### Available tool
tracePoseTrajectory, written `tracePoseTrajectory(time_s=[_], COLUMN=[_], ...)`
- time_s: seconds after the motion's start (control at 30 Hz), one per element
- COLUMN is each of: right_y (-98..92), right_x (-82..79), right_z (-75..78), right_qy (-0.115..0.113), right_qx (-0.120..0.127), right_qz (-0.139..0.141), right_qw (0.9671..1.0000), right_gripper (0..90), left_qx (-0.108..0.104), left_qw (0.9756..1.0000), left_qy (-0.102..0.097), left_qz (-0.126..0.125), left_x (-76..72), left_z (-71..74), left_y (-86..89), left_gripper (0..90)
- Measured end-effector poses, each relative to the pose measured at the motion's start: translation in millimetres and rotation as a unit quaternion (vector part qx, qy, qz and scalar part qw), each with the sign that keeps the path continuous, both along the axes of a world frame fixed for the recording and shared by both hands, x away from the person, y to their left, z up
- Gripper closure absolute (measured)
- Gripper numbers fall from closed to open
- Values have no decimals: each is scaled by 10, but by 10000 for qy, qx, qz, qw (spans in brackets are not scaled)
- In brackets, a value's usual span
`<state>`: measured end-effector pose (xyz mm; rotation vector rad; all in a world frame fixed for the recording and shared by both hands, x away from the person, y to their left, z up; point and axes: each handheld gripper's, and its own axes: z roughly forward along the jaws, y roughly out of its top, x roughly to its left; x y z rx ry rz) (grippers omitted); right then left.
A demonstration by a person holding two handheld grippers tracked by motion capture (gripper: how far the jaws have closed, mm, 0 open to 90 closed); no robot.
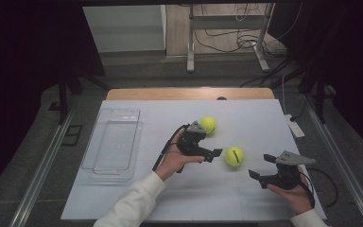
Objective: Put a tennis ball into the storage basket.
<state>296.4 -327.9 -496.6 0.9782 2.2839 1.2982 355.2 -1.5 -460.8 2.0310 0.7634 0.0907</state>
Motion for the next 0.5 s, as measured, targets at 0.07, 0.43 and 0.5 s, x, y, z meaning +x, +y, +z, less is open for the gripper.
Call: tracePoseTrajectory(time_s=[0.07, 0.43, 0.5], right_y=[0, -1, -1], right_x=[1, 2, 1], right_z=[-2, -3, -4], right_qy=[-1, -10, -4], right_qx=[-8, -12, -19], right_qz=[-4, -5, -1], right_qw=[10000, 10000, 10000], right_gripper=[100, 100, 100], left_qx=[15, 26, 35], left_qw=[10000, 10000, 9999], left_qy=[-11, 33, 37], left_qz=[-16, -55, -88], left_x=[11, 64, 72], left_z=[3, -36, -41], left_y=[-4, -88, -119], left_gripper=[112, 112, 112])
